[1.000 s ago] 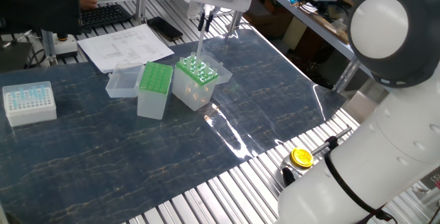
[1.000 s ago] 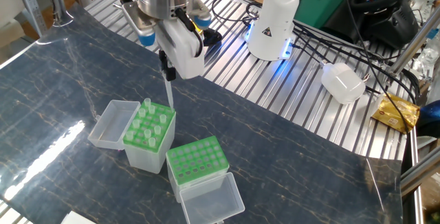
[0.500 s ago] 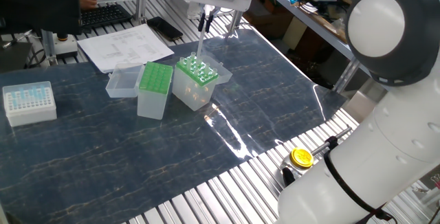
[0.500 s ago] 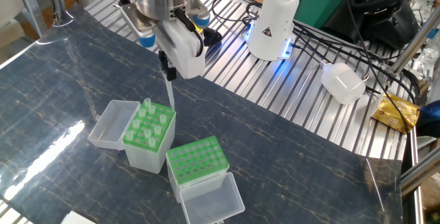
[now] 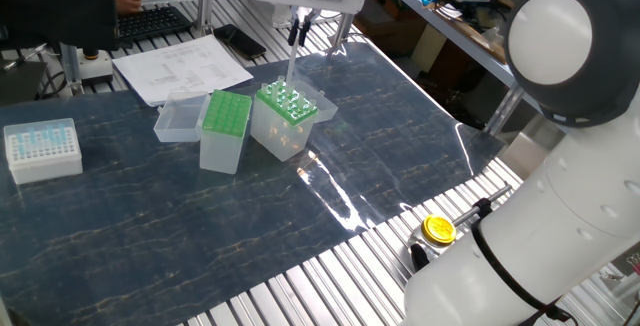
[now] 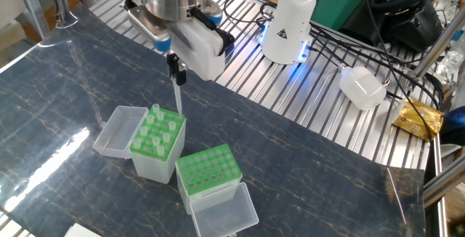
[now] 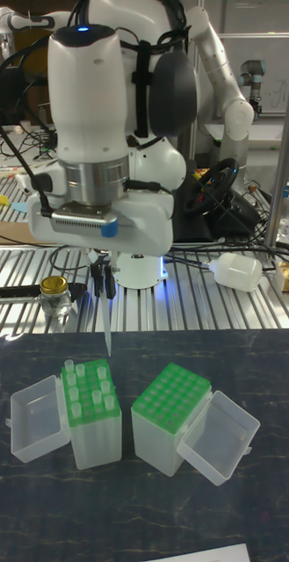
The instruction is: Transfer all large pipette tips from one holder to another
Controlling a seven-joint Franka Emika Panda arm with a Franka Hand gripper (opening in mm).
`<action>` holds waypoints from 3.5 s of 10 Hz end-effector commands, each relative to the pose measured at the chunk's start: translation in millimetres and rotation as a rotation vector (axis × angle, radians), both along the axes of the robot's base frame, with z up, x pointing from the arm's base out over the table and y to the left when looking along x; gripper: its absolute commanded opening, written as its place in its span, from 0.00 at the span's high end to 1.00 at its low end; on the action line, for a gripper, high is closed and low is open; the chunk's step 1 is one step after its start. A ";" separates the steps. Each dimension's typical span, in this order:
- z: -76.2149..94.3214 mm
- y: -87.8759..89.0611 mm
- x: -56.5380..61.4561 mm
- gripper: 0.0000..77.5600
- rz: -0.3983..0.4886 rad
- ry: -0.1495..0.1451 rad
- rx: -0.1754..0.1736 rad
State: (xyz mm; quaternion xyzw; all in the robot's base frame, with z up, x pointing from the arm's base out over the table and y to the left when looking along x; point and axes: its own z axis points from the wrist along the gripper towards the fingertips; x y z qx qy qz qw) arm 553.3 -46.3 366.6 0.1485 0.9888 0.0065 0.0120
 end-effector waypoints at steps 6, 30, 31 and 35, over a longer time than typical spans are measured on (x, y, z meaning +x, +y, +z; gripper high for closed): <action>13.7 21.8 -11.0 0.98 -0.037 0.034 0.007; -21.5 145.8 6.4 0.98 -0.399 -0.027 0.036; -24.0 149.0 7.5 0.98 -0.408 -0.032 0.037; -30.9 153.5 12.5 0.98 -0.415 -0.047 0.035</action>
